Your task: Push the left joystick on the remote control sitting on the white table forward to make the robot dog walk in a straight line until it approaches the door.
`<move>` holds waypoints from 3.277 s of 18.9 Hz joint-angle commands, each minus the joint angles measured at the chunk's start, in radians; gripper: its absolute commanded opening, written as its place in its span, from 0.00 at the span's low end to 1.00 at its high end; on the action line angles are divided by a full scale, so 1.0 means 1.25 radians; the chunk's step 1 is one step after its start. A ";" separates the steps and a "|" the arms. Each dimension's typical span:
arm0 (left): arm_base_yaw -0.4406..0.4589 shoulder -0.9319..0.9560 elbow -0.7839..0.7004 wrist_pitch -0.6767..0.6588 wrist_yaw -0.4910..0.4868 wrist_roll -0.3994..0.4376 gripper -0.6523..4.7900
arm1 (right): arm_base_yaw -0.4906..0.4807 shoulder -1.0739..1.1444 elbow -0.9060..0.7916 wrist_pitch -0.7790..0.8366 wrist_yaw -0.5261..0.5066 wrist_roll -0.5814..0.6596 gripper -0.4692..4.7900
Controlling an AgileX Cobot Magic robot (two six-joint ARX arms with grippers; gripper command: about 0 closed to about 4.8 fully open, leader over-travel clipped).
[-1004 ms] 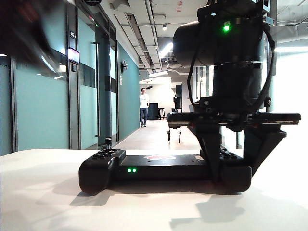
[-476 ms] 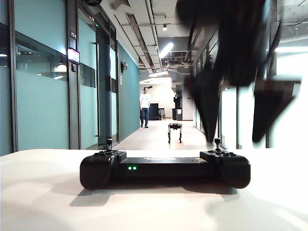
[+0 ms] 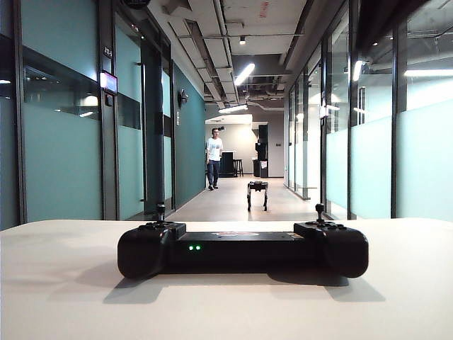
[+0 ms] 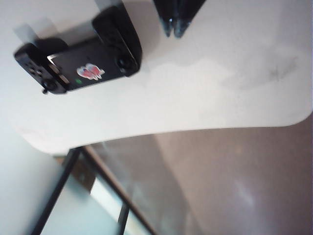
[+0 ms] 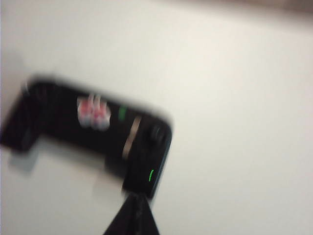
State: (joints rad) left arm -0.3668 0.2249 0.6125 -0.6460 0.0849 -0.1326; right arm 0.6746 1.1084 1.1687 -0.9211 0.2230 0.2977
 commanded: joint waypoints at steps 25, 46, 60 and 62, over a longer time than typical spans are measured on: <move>0.025 -0.176 -0.404 0.482 -0.028 0.022 0.11 | -0.001 -0.342 -0.418 0.484 0.074 -0.155 0.09; 0.375 -0.177 -0.484 0.611 0.108 0.065 0.11 | -0.001 -0.342 -0.418 0.484 0.074 -0.155 0.09; 0.241 -0.177 -0.484 0.571 -0.050 0.100 0.11 | -0.001 -0.342 -0.418 0.484 0.074 -0.155 0.09; 0.241 -0.177 -0.484 0.571 -0.060 0.100 0.11 | -0.001 -0.342 -0.418 0.484 0.074 -0.155 0.09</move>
State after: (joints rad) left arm -0.0662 0.0036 0.0040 0.0601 0.0223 -0.0151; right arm 0.6731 0.6827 0.6422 -0.3313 0.3122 0.1070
